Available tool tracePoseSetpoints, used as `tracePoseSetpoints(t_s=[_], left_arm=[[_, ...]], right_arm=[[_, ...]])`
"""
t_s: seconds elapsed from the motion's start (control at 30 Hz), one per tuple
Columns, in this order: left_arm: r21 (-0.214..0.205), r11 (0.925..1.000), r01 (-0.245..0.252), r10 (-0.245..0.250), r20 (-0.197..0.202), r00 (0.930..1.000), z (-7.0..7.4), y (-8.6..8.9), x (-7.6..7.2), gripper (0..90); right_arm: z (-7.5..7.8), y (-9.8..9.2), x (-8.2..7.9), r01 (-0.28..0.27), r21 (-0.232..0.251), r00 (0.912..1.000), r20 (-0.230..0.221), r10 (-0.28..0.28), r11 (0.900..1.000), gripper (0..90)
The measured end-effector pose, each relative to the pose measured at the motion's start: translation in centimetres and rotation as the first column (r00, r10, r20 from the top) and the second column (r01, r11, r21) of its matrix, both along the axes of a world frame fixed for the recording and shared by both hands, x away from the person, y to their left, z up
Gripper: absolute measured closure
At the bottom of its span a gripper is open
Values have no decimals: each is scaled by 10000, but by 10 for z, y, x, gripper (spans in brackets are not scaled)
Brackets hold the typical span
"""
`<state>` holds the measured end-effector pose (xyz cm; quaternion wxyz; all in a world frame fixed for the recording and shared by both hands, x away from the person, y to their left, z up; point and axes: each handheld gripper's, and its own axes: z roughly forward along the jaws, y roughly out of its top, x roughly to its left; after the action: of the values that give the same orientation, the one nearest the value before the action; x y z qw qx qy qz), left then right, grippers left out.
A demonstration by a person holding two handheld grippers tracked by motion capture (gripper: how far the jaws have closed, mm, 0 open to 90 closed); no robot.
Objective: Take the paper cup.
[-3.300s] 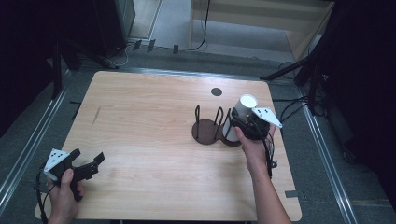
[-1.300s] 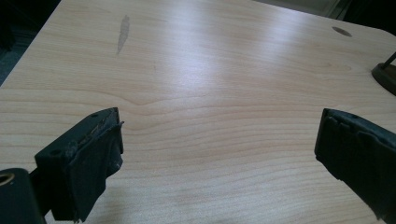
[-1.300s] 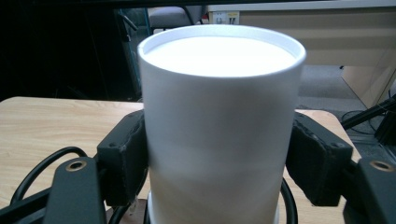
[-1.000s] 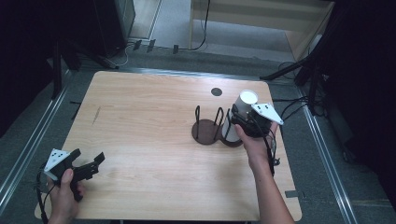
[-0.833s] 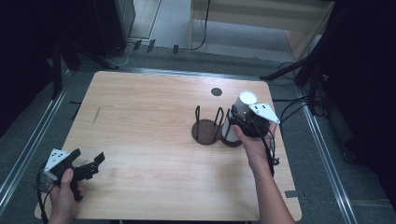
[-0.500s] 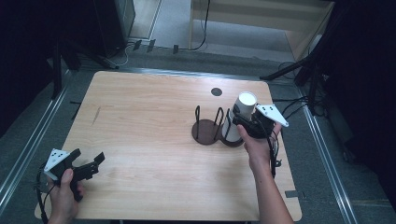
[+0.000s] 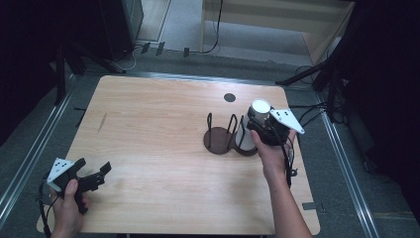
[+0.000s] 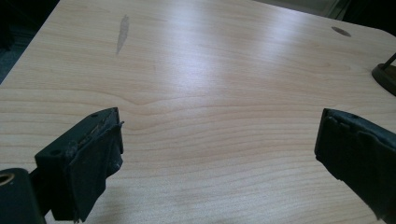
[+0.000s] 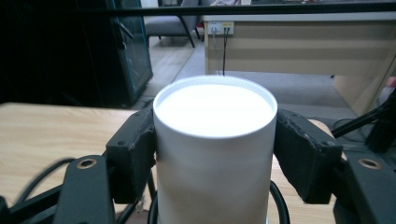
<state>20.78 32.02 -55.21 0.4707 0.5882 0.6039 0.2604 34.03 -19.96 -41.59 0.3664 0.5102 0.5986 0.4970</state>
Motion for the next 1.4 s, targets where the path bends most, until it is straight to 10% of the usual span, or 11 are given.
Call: tracePoseSetpoints(t_s=[0.8,1.4], left_arm=[[14,10000,-10,10,-20,10000,0,0,0,16],[-13,10000,-89,89,-16,10000,0,0,0,16]], right_arm=[[30,1,-1,-70,-170,9991,418,77,9998,364],[6,-1,1,-379,229,9984,-421,388,9990,205]])
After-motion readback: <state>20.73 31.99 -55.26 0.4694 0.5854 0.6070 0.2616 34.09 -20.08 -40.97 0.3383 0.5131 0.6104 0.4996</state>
